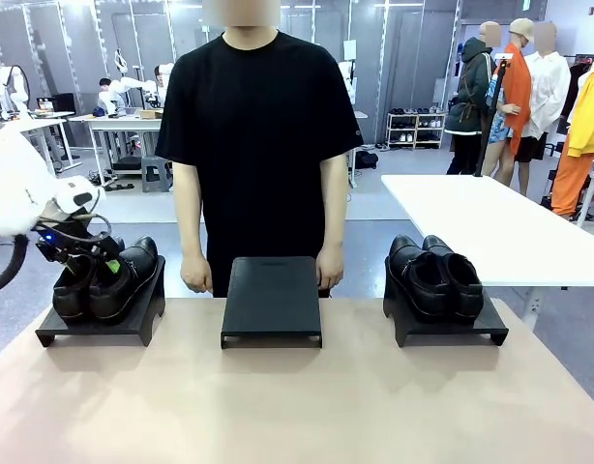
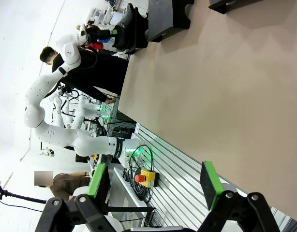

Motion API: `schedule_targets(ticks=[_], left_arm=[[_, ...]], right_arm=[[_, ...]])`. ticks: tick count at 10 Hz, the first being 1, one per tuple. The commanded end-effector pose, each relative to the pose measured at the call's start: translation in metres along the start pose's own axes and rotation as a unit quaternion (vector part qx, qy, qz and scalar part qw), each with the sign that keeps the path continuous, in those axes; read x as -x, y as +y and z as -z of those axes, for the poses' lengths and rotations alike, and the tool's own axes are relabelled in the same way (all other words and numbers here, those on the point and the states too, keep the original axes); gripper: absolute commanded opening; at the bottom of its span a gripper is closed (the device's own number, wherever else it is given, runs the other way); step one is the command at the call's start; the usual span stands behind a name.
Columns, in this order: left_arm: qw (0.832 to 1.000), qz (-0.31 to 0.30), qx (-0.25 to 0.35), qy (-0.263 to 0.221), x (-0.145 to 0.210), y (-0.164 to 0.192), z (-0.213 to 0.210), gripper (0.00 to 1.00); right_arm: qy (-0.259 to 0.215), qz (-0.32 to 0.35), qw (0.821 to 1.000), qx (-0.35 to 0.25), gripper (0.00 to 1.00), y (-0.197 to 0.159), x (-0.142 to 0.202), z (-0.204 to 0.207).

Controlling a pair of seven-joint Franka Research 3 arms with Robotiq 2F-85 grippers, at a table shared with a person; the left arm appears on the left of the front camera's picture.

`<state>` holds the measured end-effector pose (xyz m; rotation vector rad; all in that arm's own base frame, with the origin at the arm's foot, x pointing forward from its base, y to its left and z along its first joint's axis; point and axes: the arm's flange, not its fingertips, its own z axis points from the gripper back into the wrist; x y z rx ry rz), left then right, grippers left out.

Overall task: Place the shoes on the stand as instructed by the person.
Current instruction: Pick up another pair of Shoes and place it on the Shoes Stand indicated by the person.

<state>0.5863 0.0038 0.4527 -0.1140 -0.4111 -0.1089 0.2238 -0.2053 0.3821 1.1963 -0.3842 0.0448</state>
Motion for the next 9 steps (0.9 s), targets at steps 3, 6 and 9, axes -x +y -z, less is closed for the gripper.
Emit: schedule_targets(ticks=[3, 6, 9], left_arm=[[0.973, -0.026, 0.210, 0.091, 0.084, 0.068, -0.102, 1.00], [0.915, -0.018, 0.402, 0.037, 0.155, 0.114, -0.130, 1.00], [0.829, -0.026, 0.559, -0.029, 0.224, 0.146, -0.104, 1.00]], right_arm=[[-0.001, -0.007, 1.000, -0.004, 0.96, 0.002, 0.001, -0.002], [-0.001, -0.007, 1.000, -0.004, 0.96, 0.002, 0.001, -0.002], [-0.001, -0.007, 1.000, -0.004, 0.96, 0.002, 0.001, -0.002]])
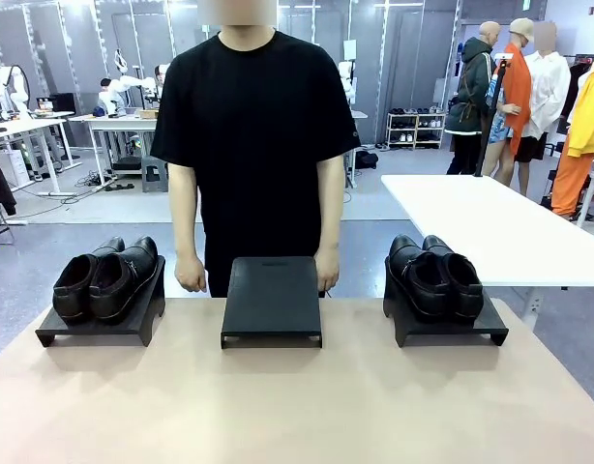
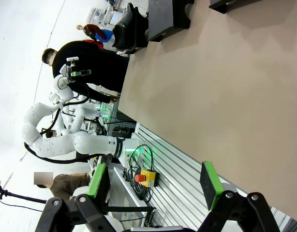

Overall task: Place the shoes on the stand as instructed by the person.
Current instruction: Pick up another pair of Shoes and place it on the Shoes Stand indicated by the person.

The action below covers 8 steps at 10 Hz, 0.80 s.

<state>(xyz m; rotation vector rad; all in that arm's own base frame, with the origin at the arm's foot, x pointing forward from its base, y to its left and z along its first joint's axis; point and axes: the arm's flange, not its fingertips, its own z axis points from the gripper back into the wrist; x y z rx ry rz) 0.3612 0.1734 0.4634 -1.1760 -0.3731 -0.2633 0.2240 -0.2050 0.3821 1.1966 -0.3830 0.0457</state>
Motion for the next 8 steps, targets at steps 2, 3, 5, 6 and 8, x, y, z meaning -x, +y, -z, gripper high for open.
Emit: schedule_targets(ticks=[2, 3, 5, 6, 8], left_arm=[[0.992, -0.003, 0.119, -0.027, 0.033, 0.037, -0.006, 1.00], [0.993, -0.011, 0.112, -0.026, 0.024, 0.037, -0.001, 1.00], [0.994, -0.010, 0.103, -0.032, 0.044, 0.037, 0.000, 1.00], [0.994, -0.010, 0.103, -0.032, 0.044, 0.037, 0.000, 1.00], [0.994, -0.010, 0.103, -0.032, 0.044, 0.037, 0.000, 1.00]], right_arm=[[-0.002, -0.007, 1.000, -0.004, 0.96, 0.002, 0.001, -0.002], [-0.002, -0.007, 1.000, -0.004, 0.96, 0.002, 0.001, -0.002], [-0.002, -0.007, 1.000, -0.004, 0.96, 0.002, 0.001, -0.002], [-0.002, -0.007, 1.000, -0.004, 0.96, 0.002, 0.001, -0.002], [-0.002, -0.007, 1.000, -0.004, 0.96, 0.002, 0.001, -0.002]])
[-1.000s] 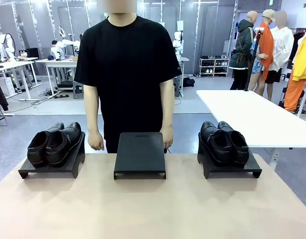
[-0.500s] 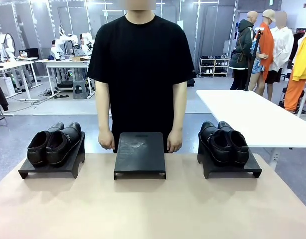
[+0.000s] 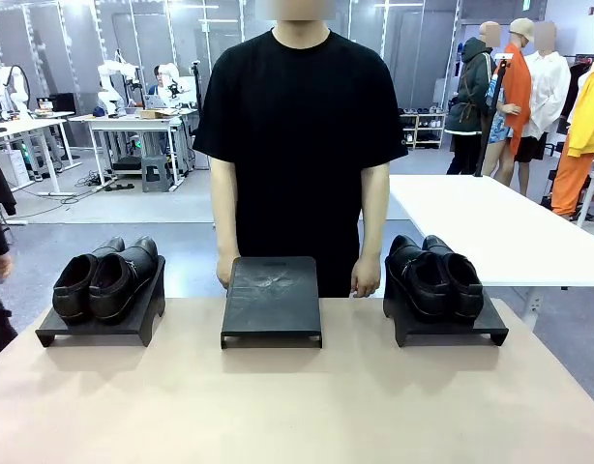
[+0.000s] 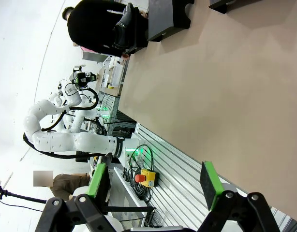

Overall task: Place the shoes on the stand as instructed by the person.
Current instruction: Pick up another pair of Shoes and place it on the Shoes Stand indicated by the person.

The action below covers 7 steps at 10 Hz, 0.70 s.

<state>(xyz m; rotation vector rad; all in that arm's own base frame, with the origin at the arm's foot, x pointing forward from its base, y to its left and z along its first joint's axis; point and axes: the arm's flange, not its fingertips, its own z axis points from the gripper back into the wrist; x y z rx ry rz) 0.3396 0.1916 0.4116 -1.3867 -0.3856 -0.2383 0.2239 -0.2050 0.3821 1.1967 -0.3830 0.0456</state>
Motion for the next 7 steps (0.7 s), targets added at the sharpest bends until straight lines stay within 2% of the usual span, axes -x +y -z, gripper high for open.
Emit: schedule_targets(ticks=[1, 7], left_arm=[[1.000, 0.007, 0.005, 0.000, 0.0031, -0.0048, 0.0033, 1.00], [1.000, 0.007, 0.005, 0.000, 0.0031, -0.0048, 0.0033, 1.00]], right_arm=[[-0.001, -0.007, 1.000, -0.004, 0.96, 0.0023, 0.0010, -0.0019], [-0.001, -0.007, 1.000, -0.004, 0.96, 0.0023, 0.0010, -0.0019]])
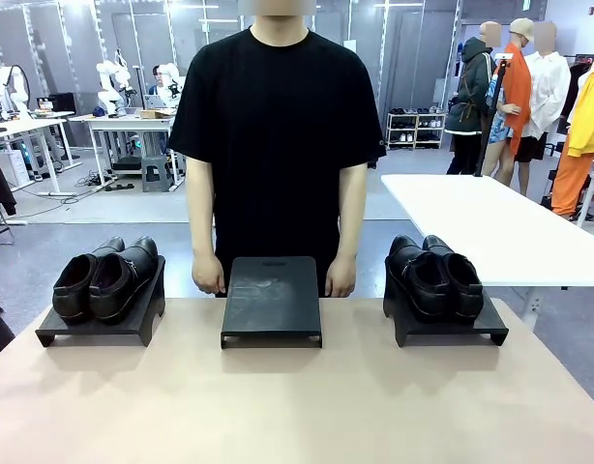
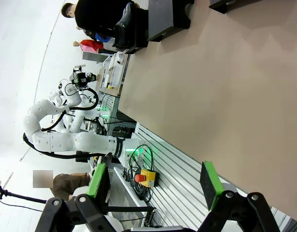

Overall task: Place the shoes on the stand as instructed by the person.
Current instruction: Pick up another pair of Shoes and place it on the Shoes Stand indicated by the person.

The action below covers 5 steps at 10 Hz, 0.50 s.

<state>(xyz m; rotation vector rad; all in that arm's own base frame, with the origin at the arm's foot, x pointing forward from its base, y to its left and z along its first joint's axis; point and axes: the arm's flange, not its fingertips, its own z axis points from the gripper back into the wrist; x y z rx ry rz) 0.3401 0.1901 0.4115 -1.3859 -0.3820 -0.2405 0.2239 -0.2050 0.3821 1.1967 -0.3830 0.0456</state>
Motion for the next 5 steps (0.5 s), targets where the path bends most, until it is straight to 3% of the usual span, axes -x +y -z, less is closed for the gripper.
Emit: schedule_targets(ticks=[1, 5], left_arm=[[1.000, 0.007, 0.005, -0.002, 0.0034, -0.0048, 0.0017, 1.00], [1.000, 0.007, 0.005, -0.002, 0.0034, -0.0048, 0.0017, 1.00]], right_arm=[[-0.002, -0.007, 1.000, -0.004, 0.96, 0.0023, 0.0010, -0.0019], [-0.002, -0.007, 1.000, -0.004, 0.96, 0.0023, 0.0010, -0.0019]])
